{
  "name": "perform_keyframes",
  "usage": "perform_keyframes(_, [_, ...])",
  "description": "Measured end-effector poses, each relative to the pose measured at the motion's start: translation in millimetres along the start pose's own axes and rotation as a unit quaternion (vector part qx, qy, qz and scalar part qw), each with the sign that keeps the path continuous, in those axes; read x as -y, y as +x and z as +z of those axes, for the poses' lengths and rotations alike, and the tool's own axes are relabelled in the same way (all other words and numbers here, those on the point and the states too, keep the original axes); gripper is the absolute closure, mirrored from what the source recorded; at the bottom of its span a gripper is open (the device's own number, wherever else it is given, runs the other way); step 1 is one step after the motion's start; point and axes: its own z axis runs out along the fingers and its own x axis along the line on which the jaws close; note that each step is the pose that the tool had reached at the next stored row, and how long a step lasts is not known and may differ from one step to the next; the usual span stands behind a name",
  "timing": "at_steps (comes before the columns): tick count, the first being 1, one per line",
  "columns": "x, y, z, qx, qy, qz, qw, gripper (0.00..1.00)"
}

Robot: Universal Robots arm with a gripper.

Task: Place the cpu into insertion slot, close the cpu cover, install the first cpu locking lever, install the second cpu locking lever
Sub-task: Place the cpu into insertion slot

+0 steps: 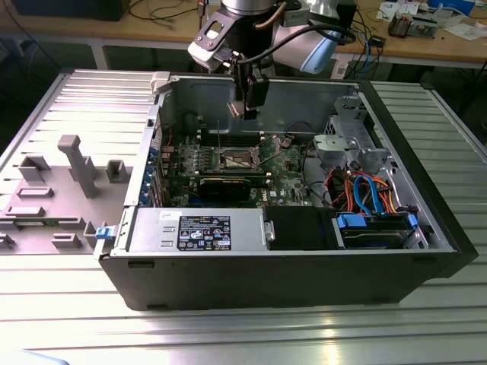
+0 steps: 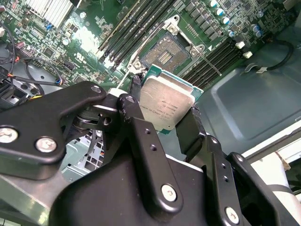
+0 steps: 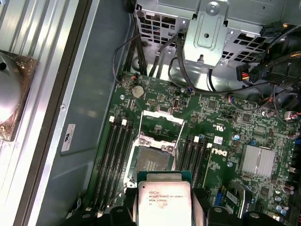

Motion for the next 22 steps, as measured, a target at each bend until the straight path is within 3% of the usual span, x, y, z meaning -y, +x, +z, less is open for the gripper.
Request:
perform_keyframes(2, [0.0,0.0,0.0,0.0001,0.0000,0.001,1.00000,0.45])
perform_keyframes(6, [0.0,0.0,0.9,0.0016,-0.0007,0.027,0.99963,0.45])
perform_keyframes(7, [0.3,0.0,5.3,0.0017,-0.0008,0.029,0.99958,0.45])
perform_keyframes(9, [0.4,0.1,8.3,0.0021,-0.0010,0.036,0.99934,0.45])
perform_keyframes(17, [1.1,-0.2,20.3,0.0053,-0.0022,0.090,0.99595,0.45])
perform_keyframes(22, [1.1,-0.2,20.8,0.0058,-0.0023,0.091,0.99580,0.45])
